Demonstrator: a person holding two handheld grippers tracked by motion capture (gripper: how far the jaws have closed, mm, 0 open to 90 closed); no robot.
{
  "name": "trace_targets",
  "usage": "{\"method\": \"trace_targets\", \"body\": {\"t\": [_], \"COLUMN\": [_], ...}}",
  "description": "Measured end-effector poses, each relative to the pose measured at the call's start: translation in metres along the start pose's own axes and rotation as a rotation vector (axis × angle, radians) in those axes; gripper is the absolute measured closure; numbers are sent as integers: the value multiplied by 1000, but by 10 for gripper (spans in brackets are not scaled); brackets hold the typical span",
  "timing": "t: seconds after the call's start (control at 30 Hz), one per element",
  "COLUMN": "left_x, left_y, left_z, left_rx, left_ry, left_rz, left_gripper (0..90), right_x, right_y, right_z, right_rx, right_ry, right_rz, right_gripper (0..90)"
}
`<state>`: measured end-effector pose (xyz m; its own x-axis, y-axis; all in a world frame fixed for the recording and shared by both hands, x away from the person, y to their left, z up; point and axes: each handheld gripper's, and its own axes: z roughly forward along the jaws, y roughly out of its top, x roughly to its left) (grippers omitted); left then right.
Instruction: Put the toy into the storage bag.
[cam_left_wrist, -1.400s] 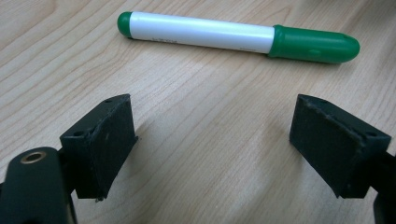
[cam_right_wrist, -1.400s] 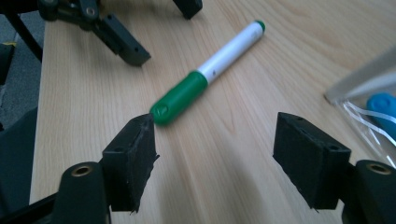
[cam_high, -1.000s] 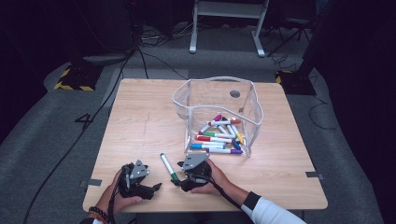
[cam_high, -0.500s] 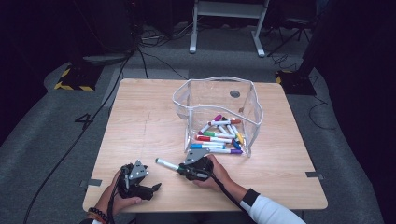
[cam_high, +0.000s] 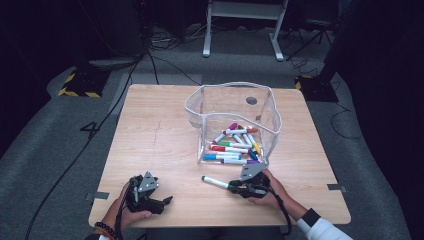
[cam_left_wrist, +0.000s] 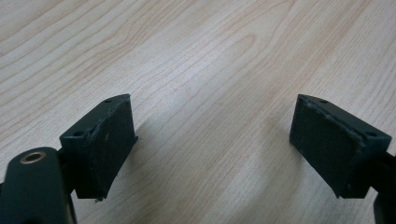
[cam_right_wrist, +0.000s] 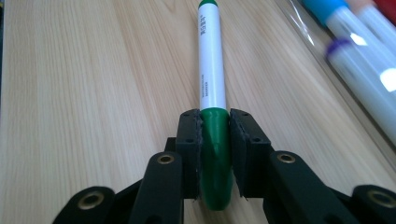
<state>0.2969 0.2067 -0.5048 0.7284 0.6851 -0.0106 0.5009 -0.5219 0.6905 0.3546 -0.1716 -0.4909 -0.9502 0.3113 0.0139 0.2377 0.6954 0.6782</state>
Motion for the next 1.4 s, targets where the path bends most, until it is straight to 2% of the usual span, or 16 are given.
{"method": "trace_targets", "body": {"t": [0.17, 0.27, 0.4, 0.5, 0.57, 0.7, 0.77, 0.9, 1.03, 1.23, 1.4], "left_x": [0, 1, 1, 1, 1, 1, 1, 1, 1, 1, 1], "left_y": [0, 1, 1, 2, 2, 2, 2, 2, 2, 2, 2], "left_z": [0, 1, 1, 1, 1, 2, 2, 2, 2, 2, 2], "left_rx": [0, 2, 3, 2, 2, 1, 1, 1, 2, 1, 1], "left_ry": [-2, -4, -4, -6, -4, -5, -5, -5, -6, -5, -6], "left_rz": [-1, 2, 3, 5, 5, 6, 6, 6, 6, 5, 5], "left_gripper": [142, 140, 139, 138, 138, 138, 138, 138, 138, 138, 138], "right_x": [-9, -15, -19, -19, -20, -22, -23, -24, -26, -28, -23], "right_y": [-31, -44, -53, -54, -53, -51, -50, -48, -47, -46, -43], "right_z": [-29, -41, -48, -49, -48, -46, -44, -41, -39, -40, -45], "right_rx": [3, -6, -14, -14, -15, -18, -23, -29, -34, -28, -12], "right_ry": [-38, -49, -49, -54, -61, -67, -77, -89, -117, -101, -56], "right_rz": [27, 52, 70, 68, 63, 82, 89, 93, 101, 97, 57], "right_gripper": [745, 745, 744, 733, 682, 590, 580, 587, 714, 742, 743]}}
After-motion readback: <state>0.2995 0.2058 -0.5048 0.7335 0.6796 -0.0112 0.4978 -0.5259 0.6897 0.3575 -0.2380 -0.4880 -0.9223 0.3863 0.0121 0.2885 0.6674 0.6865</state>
